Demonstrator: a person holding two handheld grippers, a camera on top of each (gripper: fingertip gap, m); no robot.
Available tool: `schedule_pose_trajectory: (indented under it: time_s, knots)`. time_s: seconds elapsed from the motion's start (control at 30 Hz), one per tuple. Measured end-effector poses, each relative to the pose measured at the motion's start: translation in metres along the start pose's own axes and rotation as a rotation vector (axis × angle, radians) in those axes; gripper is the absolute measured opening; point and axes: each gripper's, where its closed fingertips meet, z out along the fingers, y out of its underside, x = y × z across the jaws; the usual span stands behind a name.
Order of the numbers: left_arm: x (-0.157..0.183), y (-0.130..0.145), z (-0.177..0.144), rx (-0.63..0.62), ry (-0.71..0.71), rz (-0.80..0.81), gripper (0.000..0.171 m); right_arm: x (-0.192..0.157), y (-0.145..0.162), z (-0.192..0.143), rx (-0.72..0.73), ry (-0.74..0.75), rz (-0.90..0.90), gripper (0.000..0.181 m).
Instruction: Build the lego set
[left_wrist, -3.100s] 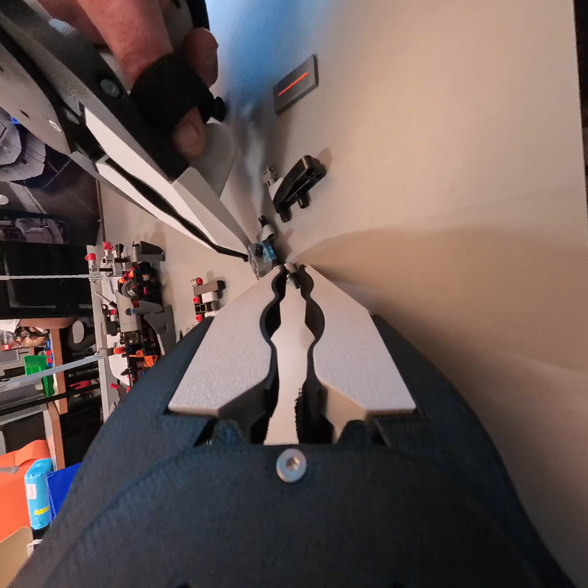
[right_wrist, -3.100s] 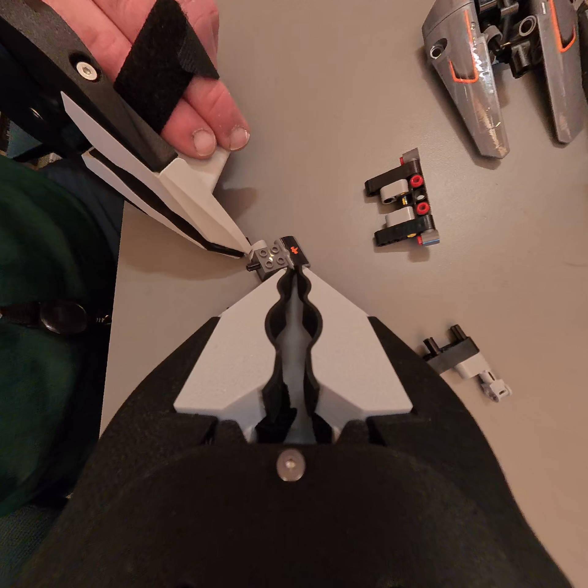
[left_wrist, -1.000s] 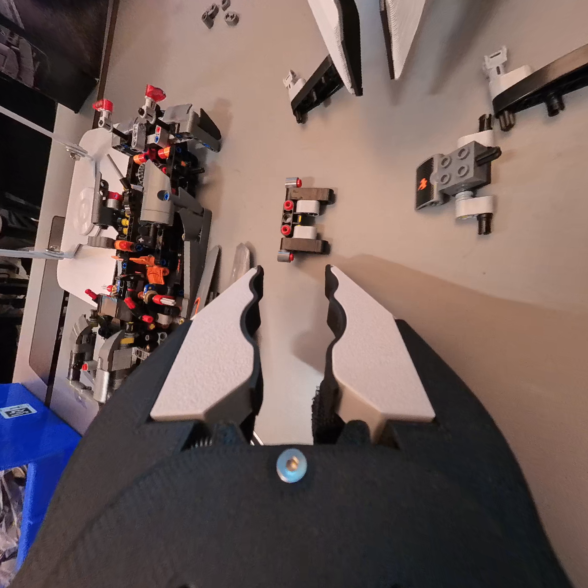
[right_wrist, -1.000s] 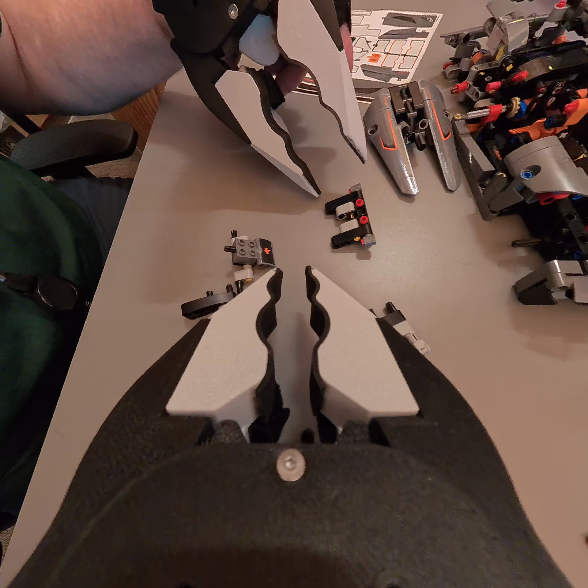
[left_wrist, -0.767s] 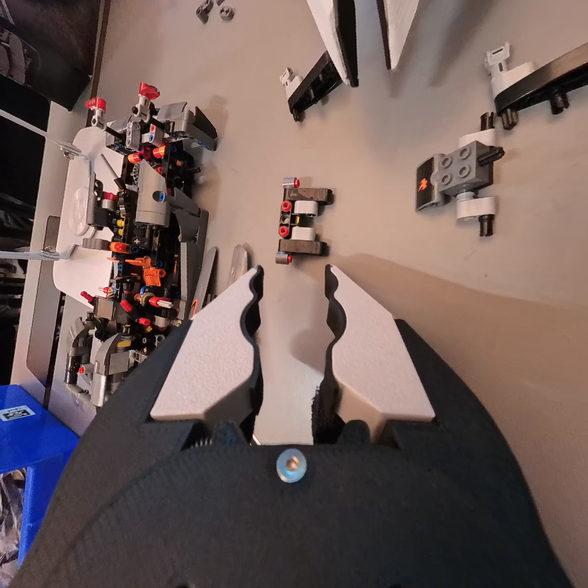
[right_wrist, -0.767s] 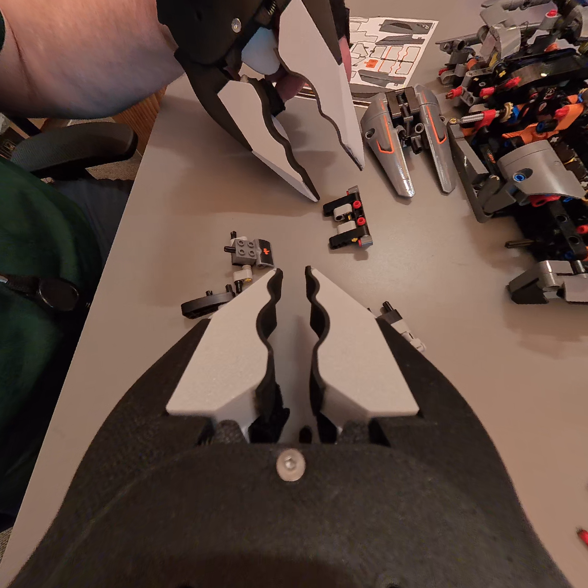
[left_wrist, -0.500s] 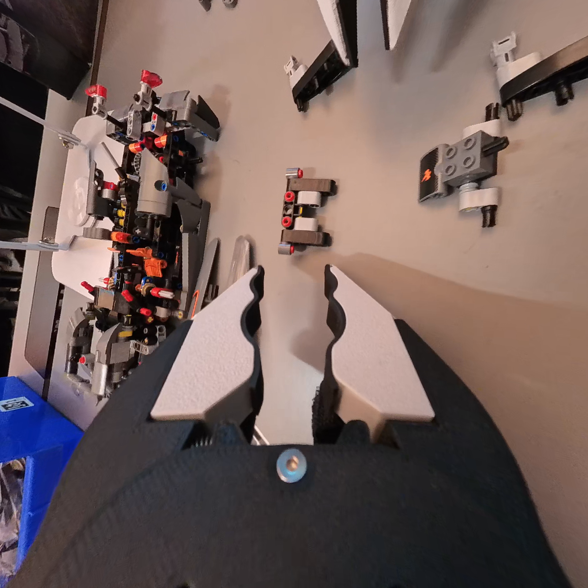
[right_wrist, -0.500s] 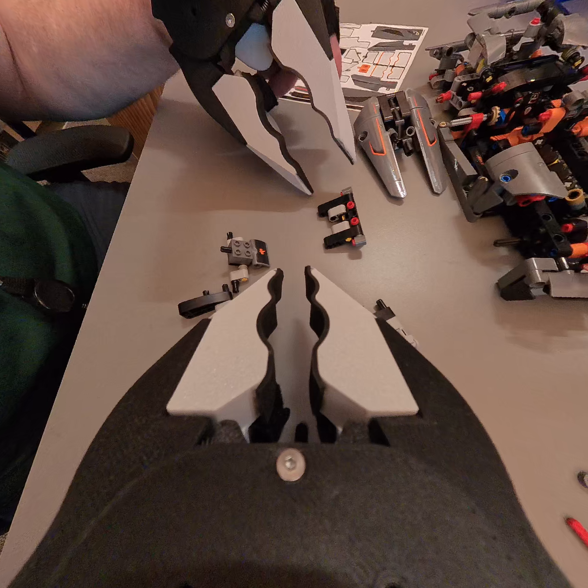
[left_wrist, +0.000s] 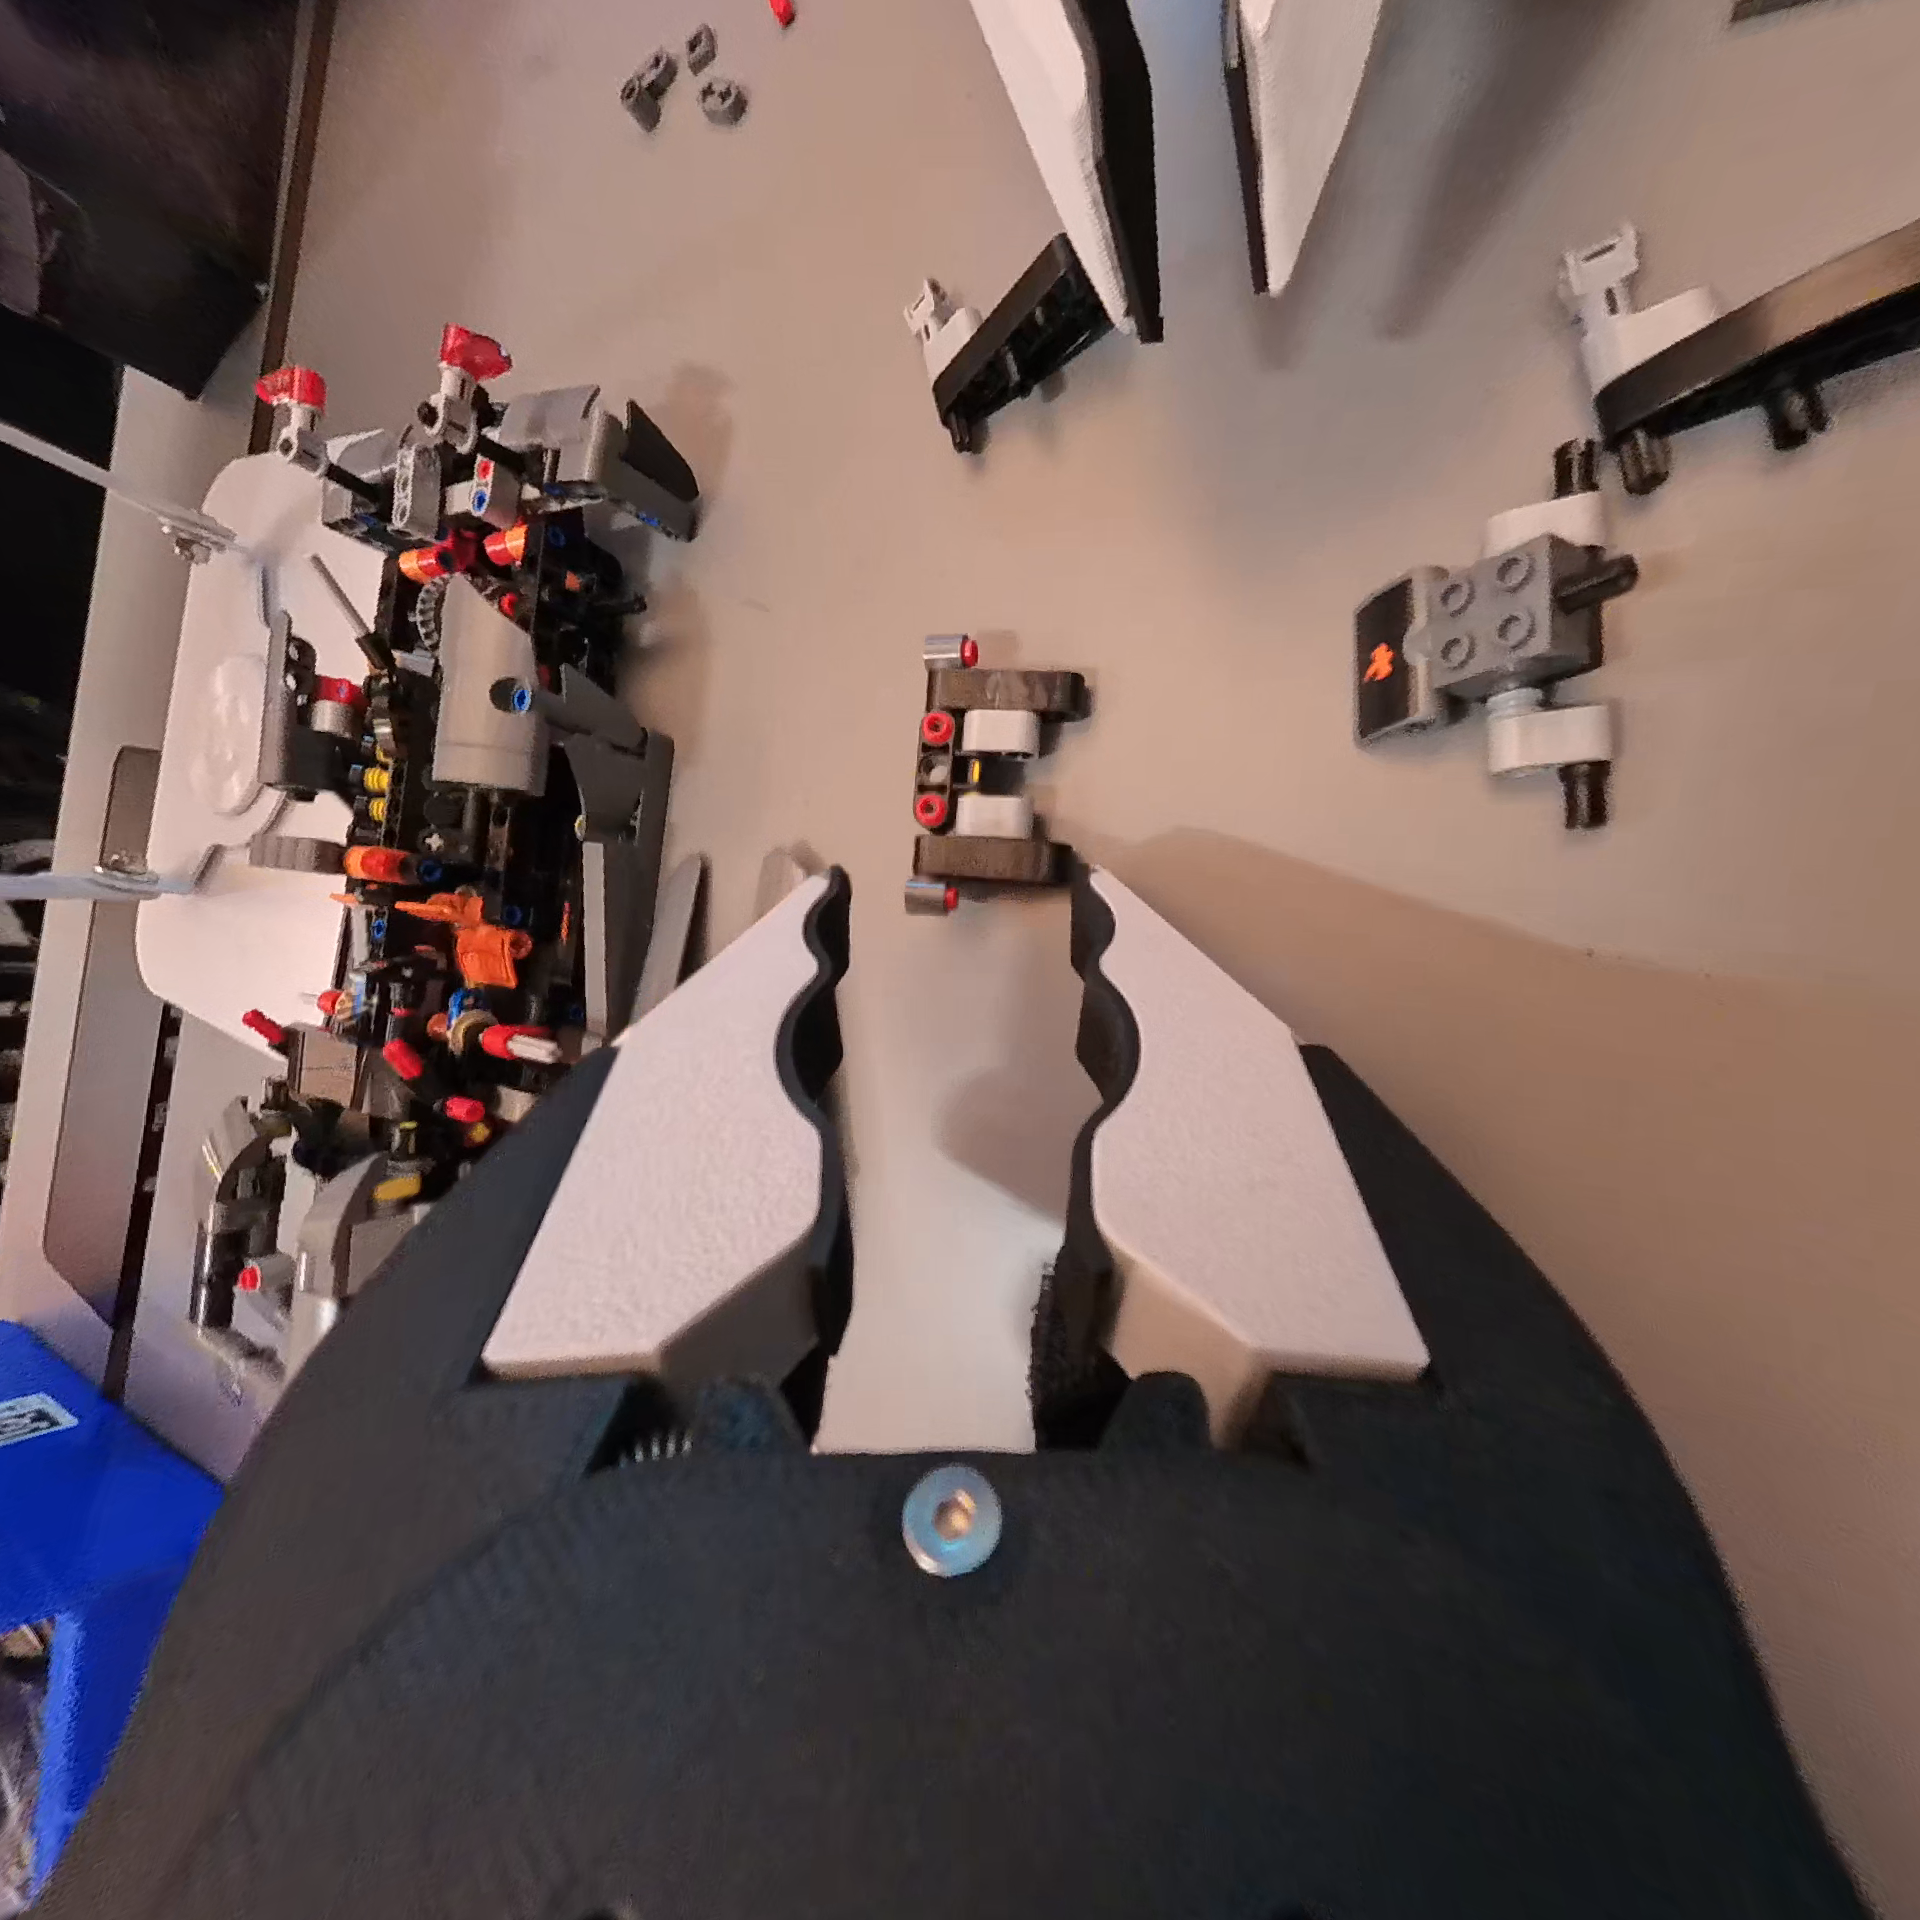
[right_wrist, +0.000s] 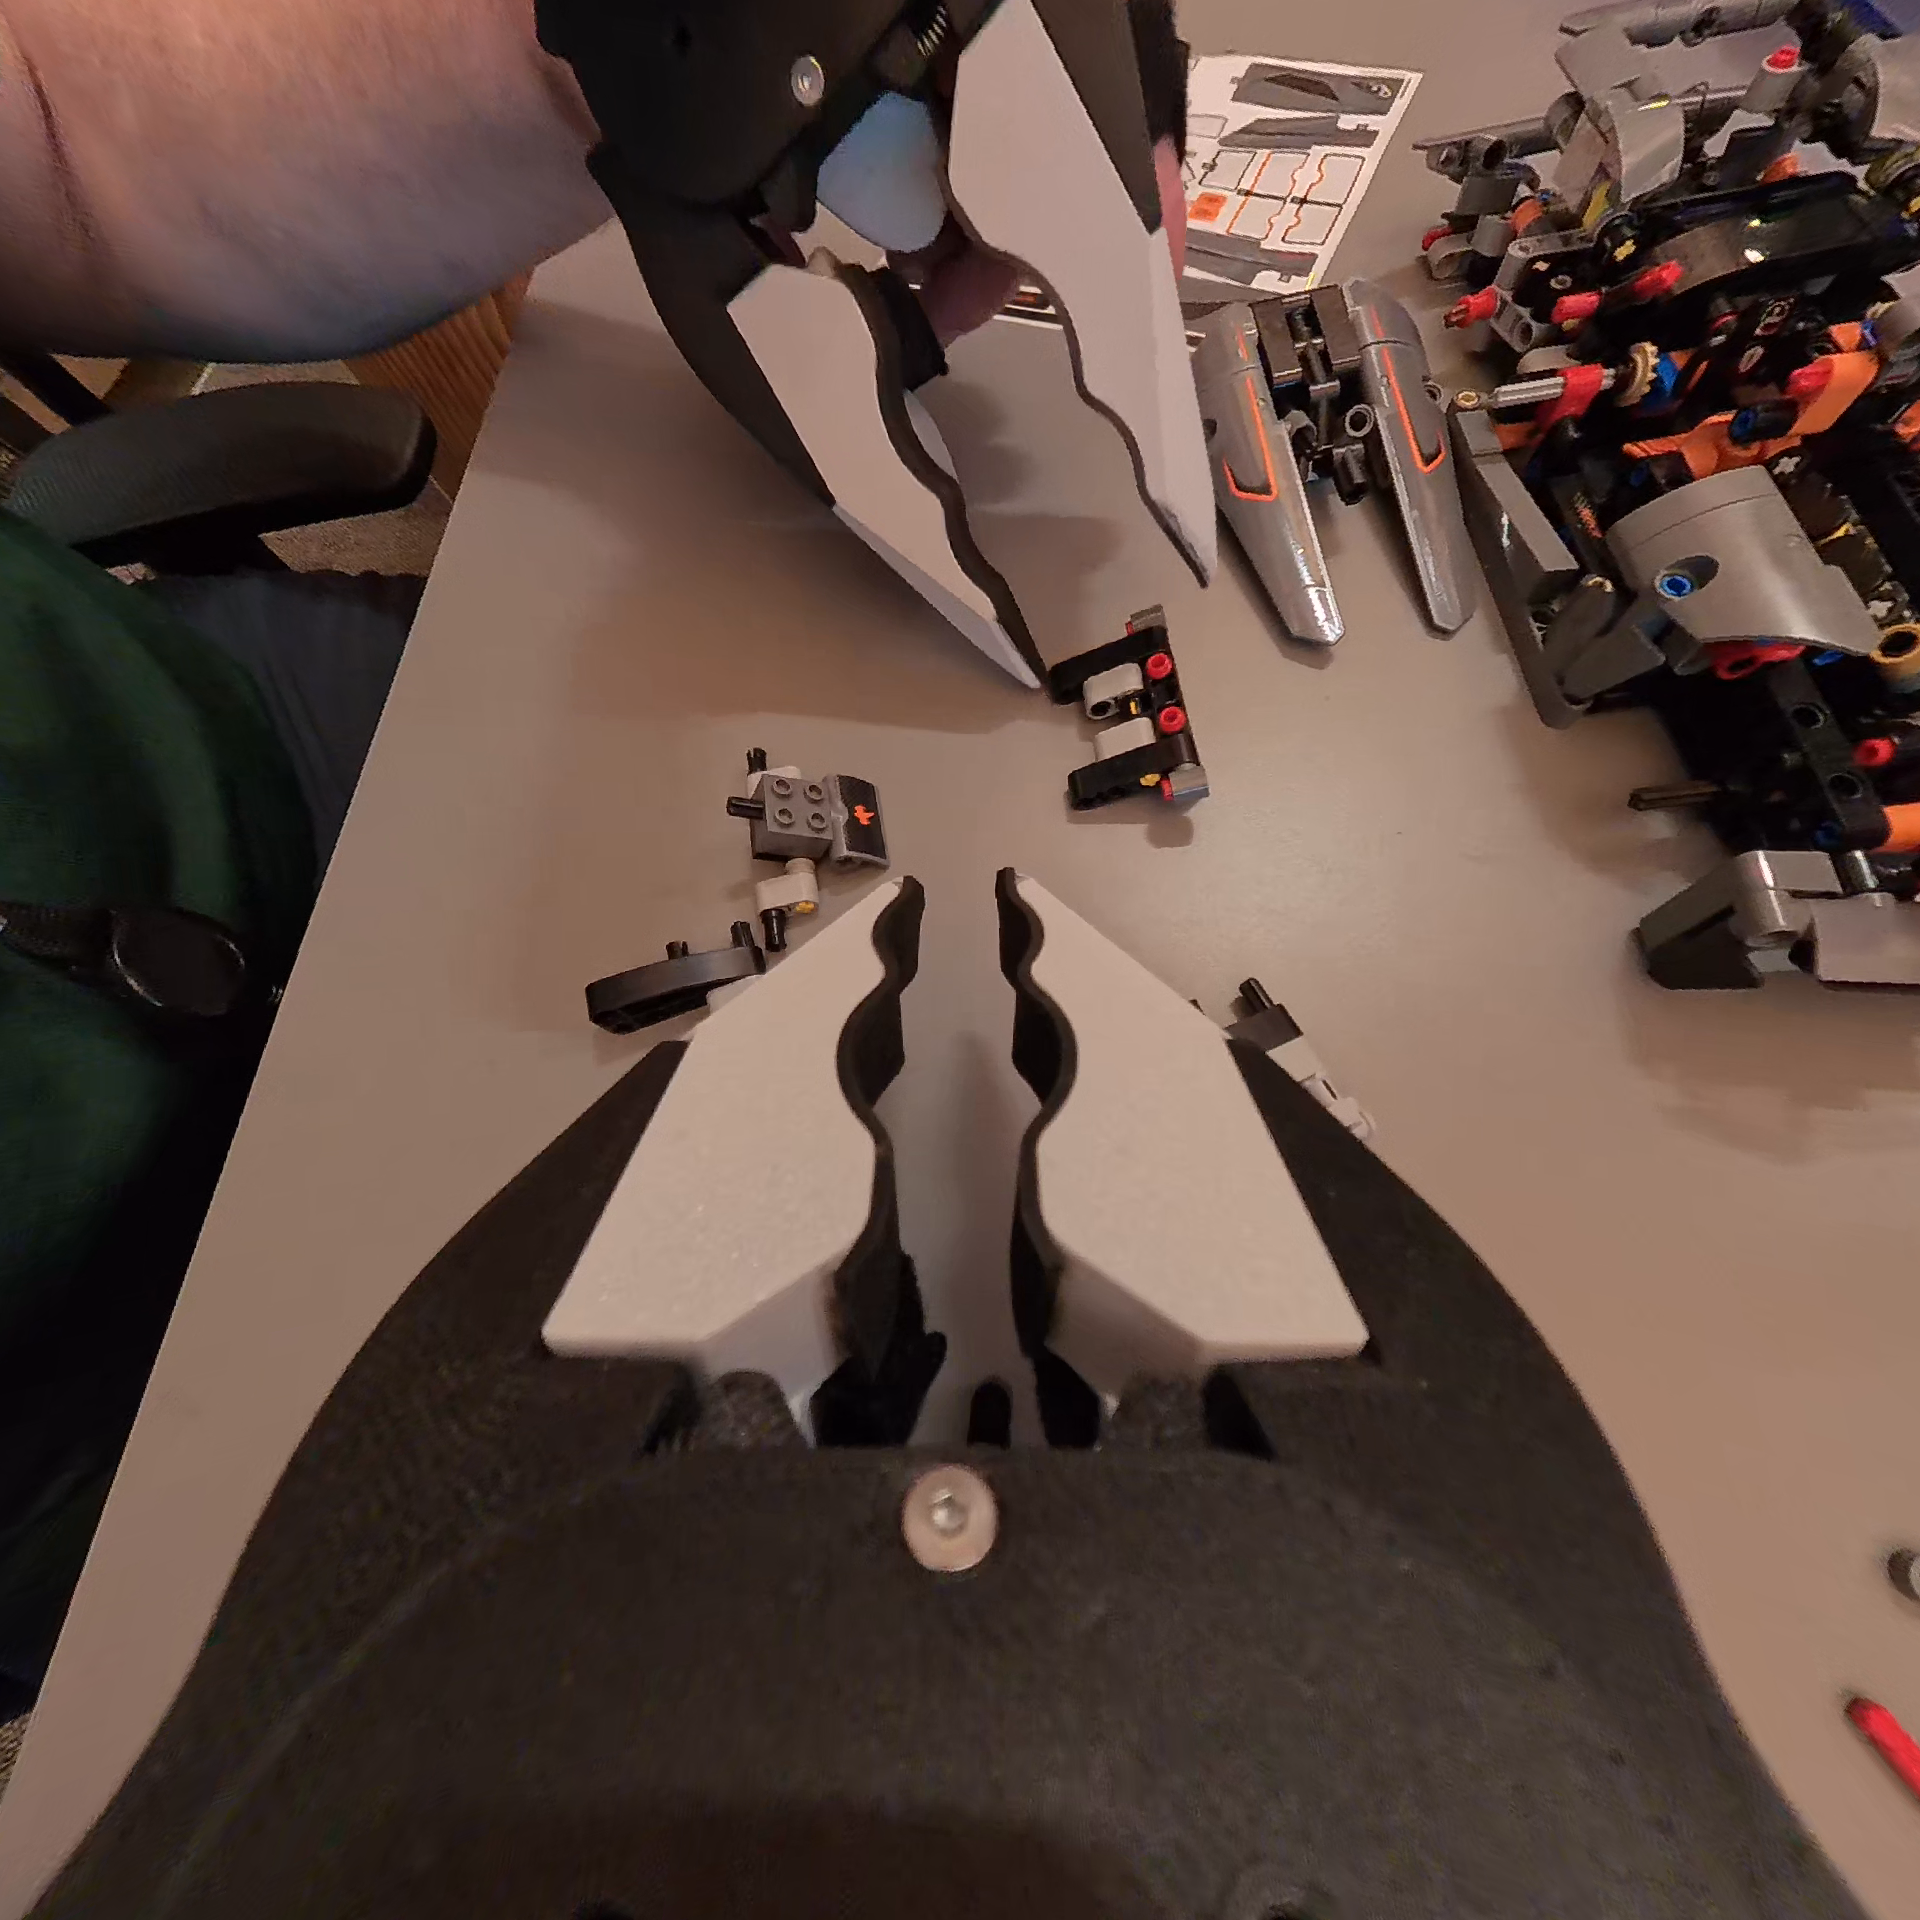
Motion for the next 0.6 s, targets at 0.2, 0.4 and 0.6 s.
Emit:
schedule_pose_trajectory:
  time_s: [0.2,0.4,0.6]
  knots:
    - [0.0,0.0,0.009,-0.02,0.025,0.012,0.031,0.0,0.0,0.0,-0.001,0.001,0.001,0.013]
    - [0.001,0.002,0.006,-0.012,0.014,-0.005,0.012,-0.001,0.0,0.001,-0.002,0.0,-0.005,0.013]
    - [0.004,0.002,0.001,0.004,0.019,-0.03,0.011,0.0,0.001,0.001,-0.006,0.001,-0.007,0.013]
